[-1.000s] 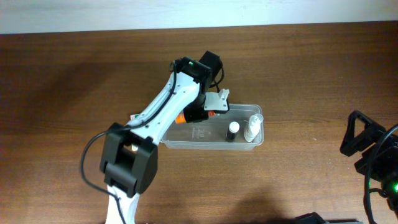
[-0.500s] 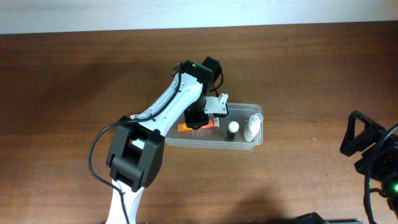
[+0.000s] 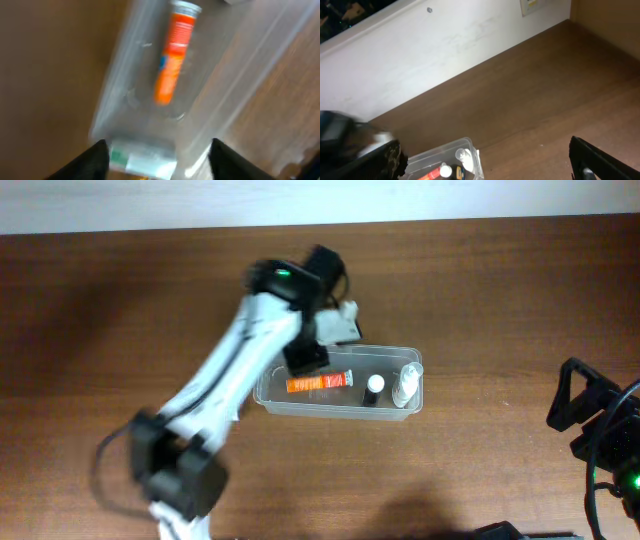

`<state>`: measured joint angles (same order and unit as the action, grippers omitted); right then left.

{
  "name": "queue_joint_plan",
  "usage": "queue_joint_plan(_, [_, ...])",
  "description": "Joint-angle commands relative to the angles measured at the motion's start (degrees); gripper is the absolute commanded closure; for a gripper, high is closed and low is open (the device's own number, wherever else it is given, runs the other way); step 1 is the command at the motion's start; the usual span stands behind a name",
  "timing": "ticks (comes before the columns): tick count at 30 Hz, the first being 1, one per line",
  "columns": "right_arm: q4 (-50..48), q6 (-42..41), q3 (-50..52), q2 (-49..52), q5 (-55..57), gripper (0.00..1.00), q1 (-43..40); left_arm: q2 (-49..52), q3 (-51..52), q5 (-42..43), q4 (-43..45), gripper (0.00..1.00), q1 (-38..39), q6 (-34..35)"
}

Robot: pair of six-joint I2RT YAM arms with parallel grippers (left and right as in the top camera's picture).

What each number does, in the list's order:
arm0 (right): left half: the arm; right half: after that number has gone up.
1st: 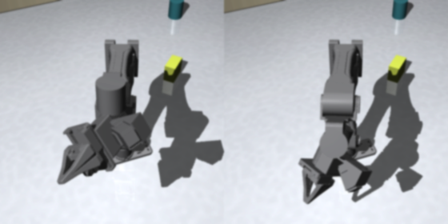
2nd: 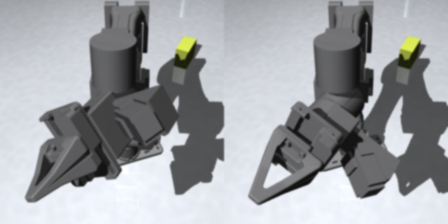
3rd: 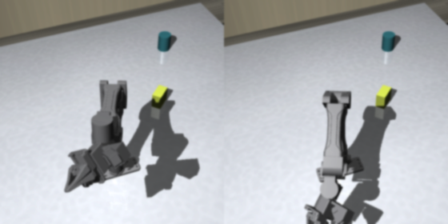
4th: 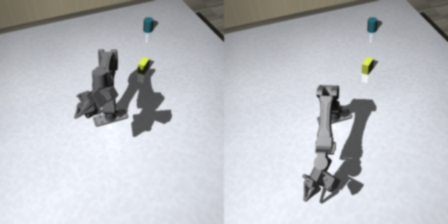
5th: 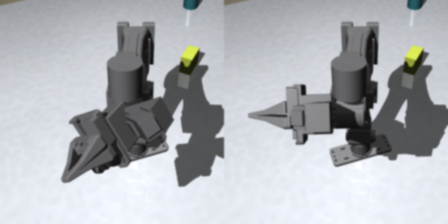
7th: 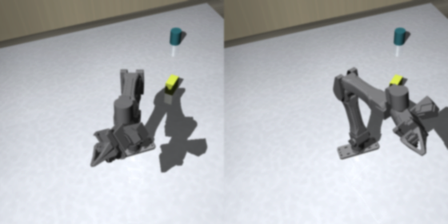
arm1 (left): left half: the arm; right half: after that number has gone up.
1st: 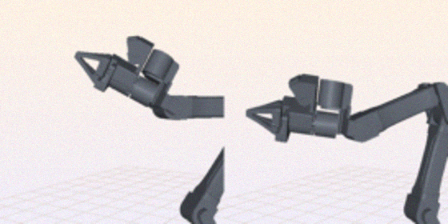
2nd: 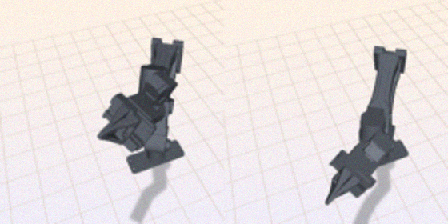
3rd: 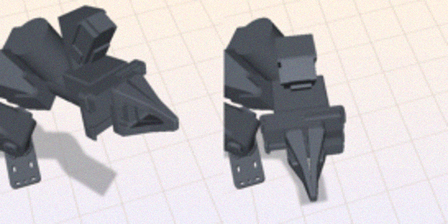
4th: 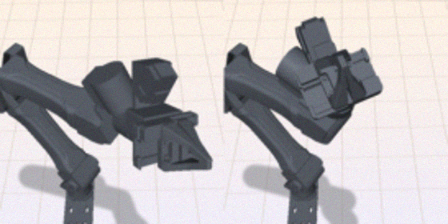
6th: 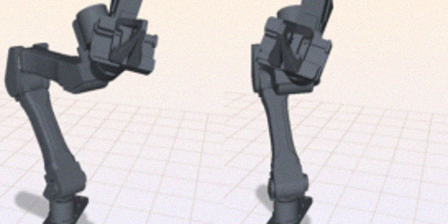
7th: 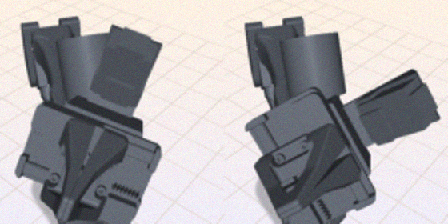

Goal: Pack container
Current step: 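Place the orange tube lying in the container and release, then grasp the small blue-labelled glass jar with the left gripper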

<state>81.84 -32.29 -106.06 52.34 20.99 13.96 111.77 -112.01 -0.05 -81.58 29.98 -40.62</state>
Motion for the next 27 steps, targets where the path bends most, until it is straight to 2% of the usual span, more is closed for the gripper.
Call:
queue_joint_plan(1, [-0.2,0.6,0.0,0.2,0.9,0.02,-0.5,-8.3,-2.0,2.6,-0.4,0.22,-8.0,7.5])
queue_joint_plan(3, [-0.2,0.6,0.0,0.2,0.9,0.02,-0.5,-9.2,-2.0,5.7,-0.8,0.19,-13.4,10.9])
queue_joint_plan(7, [-0.2,0.6,0.0,0.2,0.9,0.02,-0.5,-7.2,-0.8,10.1,-2.8,0.23,-25.3,20.7])
queue_joint_plan(11, [-0.2,0.6,0.0,0.2,0.9,0.02,-0.5,-3.5,3.3,10.1,-3.0,0.23,-32.1,23.7])
queue_joint_plan(16, [-0.2,0.6,0.0,0.2,0.9,0.02,-0.5,1.9,9.0,9.2,-2.3,0.24,-36.8,27.6])
queue_joint_plan(21, [-0.2,0.6,0.0,0.2,0.9,0.02,-0.5,5.3,13.6,9.3,-2.1,0.30,-39.9,32.5])
queue_joint_plan(27, [-0.2,0.6,0.0,0.2,0.9,0.02,-0.5,5.4,20.0,9.3,2.3,0.35,-40.3,36.0])
